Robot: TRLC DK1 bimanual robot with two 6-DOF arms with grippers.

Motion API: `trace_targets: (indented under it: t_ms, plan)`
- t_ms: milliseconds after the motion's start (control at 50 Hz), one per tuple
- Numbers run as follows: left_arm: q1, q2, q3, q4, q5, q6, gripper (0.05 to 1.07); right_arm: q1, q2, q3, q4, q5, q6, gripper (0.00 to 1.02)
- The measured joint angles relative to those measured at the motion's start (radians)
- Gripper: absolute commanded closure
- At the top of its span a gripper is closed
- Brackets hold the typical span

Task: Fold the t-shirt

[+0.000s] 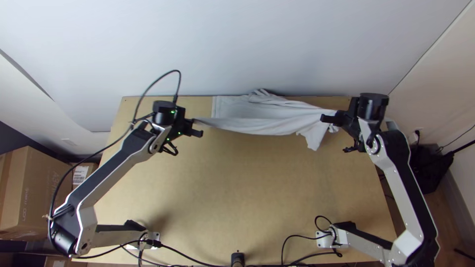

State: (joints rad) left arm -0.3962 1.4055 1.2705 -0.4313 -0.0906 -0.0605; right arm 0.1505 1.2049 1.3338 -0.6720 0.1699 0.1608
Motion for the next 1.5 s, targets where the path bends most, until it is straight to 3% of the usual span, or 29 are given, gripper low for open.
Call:
trace_targets:
  t_ms: [460,740,1060,1280,1500]
  plan:
    - [0.16,-0.225,0.211,-0.014,-0.079,-0.003,1.05,0.049,-0.076,0.18,0.274,-0.006,-0.111,1.0]
    - [0.223,-0.372,0.37,-0.07,-0.078,0.026,1.05,0.12,-0.19,0.253,0.38,-0.028,-0.139,1.0]
    - [0.255,-0.628,0.447,-0.092,-0.056,0.047,1.05,0.279,-0.439,0.253,0.38,-0.051,-0.147,1.0]
    - [0.32,-0.806,0.473,-0.155,-0.018,0.062,1.05,0.294,-0.562,0.261,0.272,-0.107,-0.142,1.0]
    - [0.342,-0.89,0.388,-0.283,-0.007,0.029,1.05,0.302,-0.599,0.212,0.164,-0.127,-0.067,1.0]
